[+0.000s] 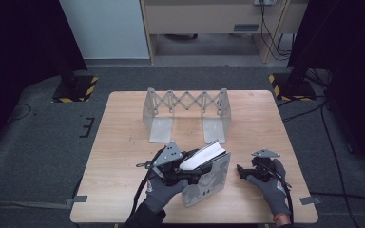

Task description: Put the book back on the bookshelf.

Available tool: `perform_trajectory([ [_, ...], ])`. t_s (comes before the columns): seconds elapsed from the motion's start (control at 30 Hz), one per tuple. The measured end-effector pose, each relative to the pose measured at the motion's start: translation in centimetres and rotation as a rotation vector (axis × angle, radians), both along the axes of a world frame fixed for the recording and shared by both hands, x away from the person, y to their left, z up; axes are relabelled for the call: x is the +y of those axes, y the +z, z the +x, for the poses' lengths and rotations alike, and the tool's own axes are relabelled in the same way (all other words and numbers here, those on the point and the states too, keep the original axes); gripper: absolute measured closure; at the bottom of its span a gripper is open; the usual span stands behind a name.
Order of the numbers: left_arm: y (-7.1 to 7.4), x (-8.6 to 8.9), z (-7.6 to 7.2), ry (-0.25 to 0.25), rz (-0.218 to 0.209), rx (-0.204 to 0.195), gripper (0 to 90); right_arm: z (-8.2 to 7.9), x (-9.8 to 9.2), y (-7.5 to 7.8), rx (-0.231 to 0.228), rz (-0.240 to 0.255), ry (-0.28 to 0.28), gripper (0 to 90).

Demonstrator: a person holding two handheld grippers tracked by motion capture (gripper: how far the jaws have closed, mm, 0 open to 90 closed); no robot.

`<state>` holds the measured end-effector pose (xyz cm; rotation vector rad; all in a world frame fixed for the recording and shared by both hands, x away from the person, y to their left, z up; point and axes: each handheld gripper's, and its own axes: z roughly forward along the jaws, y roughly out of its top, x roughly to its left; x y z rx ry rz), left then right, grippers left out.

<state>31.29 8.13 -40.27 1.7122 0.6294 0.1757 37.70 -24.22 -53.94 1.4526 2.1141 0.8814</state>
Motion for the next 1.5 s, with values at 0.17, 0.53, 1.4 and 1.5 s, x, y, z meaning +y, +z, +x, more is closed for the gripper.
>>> perform_trajectory([
  [0.17,0.0,-0.2,-0.4,0.019,0.005,-0.015,32.5,0.0,0.0,0.0,0.0,0.0,0.0,1.8],
  [0.53,0.4,-0.7,-0.2,0.051,0.029,-0.005,34.6,0.0,0.0,0.0,0.0,0.0,0.0,1.7],
  [1.4,1.1,-1.9,0.7,0.059,0.16,0.005,34.4,0.0,0.0,0.0,0.0,0.0,0.0,1.7],
  [1.5,1.1,-2.0,0.5,0.059,0.173,-0.016,31.8,0.0,0.0,0.0,0.0,0.0,0.0,1.7],
])
